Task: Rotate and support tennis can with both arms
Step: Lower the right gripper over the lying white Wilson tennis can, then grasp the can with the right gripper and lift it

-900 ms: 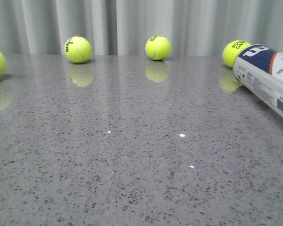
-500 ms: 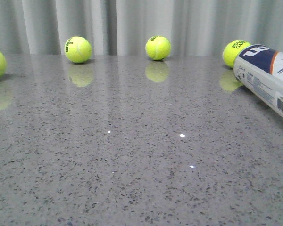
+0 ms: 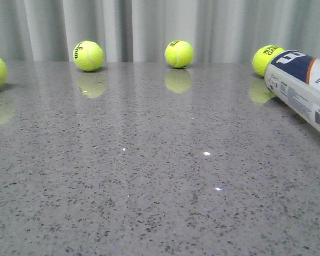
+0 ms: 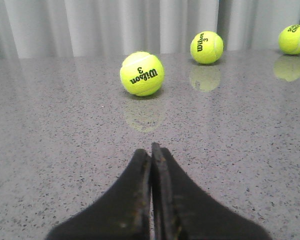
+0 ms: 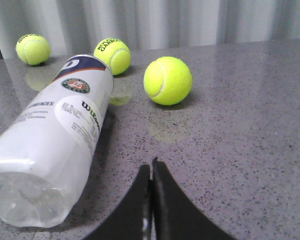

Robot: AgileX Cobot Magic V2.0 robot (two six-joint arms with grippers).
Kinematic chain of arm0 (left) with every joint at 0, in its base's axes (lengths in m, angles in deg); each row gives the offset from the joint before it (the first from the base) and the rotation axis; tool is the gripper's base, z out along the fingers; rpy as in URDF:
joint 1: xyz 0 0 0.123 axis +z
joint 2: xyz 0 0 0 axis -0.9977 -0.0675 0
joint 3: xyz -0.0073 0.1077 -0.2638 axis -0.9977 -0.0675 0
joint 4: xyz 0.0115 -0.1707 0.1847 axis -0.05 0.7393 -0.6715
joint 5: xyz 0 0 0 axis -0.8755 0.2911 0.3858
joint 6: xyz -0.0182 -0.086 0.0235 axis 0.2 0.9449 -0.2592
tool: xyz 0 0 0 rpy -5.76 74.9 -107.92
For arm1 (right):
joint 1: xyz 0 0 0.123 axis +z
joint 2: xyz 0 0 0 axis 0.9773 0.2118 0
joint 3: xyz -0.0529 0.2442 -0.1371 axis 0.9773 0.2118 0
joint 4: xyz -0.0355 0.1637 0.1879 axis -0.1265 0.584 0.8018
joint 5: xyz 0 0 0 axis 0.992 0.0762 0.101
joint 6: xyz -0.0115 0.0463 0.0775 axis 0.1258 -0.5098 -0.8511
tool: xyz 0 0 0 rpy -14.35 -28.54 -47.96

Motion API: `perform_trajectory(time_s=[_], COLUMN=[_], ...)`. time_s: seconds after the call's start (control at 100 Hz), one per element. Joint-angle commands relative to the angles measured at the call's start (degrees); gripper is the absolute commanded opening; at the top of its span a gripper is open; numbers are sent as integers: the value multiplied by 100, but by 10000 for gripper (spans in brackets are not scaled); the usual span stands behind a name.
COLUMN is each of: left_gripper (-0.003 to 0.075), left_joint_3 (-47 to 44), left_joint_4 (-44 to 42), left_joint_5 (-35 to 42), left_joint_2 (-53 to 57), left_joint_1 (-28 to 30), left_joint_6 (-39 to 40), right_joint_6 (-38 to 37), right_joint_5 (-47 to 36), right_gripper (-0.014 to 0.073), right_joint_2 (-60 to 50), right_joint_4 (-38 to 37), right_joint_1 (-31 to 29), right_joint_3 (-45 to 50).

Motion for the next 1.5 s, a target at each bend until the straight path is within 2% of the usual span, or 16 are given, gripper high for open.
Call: perform_trajectory(time_s=[0.0,0.28,0.45,0.52,0.57,0.61,0.65,0.66,0.7,0.71,0.75,0.78,0.86,1.14,1.29,1.49], left_gripper=[-21,-21,-21,-21,-21,-21,-21,-21,-21,-21,-21,-21,-21,-21,-21,-21], left_joint_3=[-275,-275,-275,-275,-275,-275,-275,-275,-275,-275,-275,-275,-275,-275,-275,-275], left_joint_4=[16,16,16,16,16,16,16,16,16,16,16,16,16,16,16,16], left_joint_5=[458,458,458,458,458,458,458,458,458,458,458,458,458,458,458,458], left_joint_2=[230,230,230,230,230,230,230,230,230,230,230,230,230,230,230,230], left_joint_1=[13,13,13,13,13,13,13,13,13,13,13,13,13,13,13,13], left_joint_6=[49,49,49,49,49,49,49,49,49,49,49,49,49,49,49,49], right_joint_6=[38,38,38,38,38,38,38,38,38,38,38,38,39,-29,-270,-289], right_joint_5=[118,2358,3012,3239,3394,3499,3621,3621,3709,3718,3793,3859,4094,4658,4828,4717], right_gripper=[-66,-66,-64,-37,34,134,286,286,459,459,617,674,633,629,629,629], right_joint_2=[-52,970,1940,2400,2726,2990,3287,3287,3556,3556,3807,3913,4373,5739,6398,7184], right_joint_4=[35,180,180,187,229,248,253,253,260,260,255,255,301,768,780,887], right_joint_1=[23,23,23,23,23,23,23,23,23,23,23,23,23,463,759,772], right_joint_3=[-594,-2242,-2934,-3184,-3364,-3509,-3721,-3752,-3943,-3975,-4174,-4315,-4765,-6029,-6378,-6511])
